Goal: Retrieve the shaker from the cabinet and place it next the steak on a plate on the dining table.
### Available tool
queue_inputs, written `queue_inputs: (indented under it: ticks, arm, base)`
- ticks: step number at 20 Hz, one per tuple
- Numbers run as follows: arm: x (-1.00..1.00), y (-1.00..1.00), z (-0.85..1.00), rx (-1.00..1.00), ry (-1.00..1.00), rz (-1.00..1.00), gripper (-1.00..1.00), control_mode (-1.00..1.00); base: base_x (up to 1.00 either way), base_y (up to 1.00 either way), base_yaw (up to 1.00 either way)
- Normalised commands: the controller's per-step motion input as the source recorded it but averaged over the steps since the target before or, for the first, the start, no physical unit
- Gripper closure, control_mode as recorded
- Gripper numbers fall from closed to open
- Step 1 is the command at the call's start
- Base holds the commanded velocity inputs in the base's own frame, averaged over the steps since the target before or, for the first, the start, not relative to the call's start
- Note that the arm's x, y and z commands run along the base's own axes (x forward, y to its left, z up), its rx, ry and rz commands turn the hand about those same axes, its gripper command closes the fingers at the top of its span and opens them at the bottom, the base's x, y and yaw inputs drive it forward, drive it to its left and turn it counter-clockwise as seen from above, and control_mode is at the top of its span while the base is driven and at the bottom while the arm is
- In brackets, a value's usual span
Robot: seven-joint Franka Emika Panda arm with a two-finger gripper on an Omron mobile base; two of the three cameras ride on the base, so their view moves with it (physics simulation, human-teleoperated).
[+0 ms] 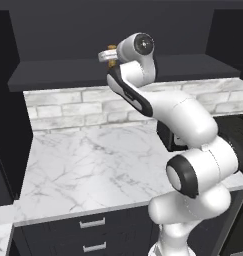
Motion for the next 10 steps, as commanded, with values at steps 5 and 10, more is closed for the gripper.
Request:
queue_inputs:
  ticks: [5, 10]
  arm:
    - [0.19, -0.01, -0.04, 0.01, 0.00, 0.00, -1.00, -1.00]
    - [0.28, 0.00, -0.04, 0.00, 0.00, 0.00, -1.00, -1.00]
  base:
    - [0.00, 0.00, 0.00]
    - [0.00, 0.00, 0.00]
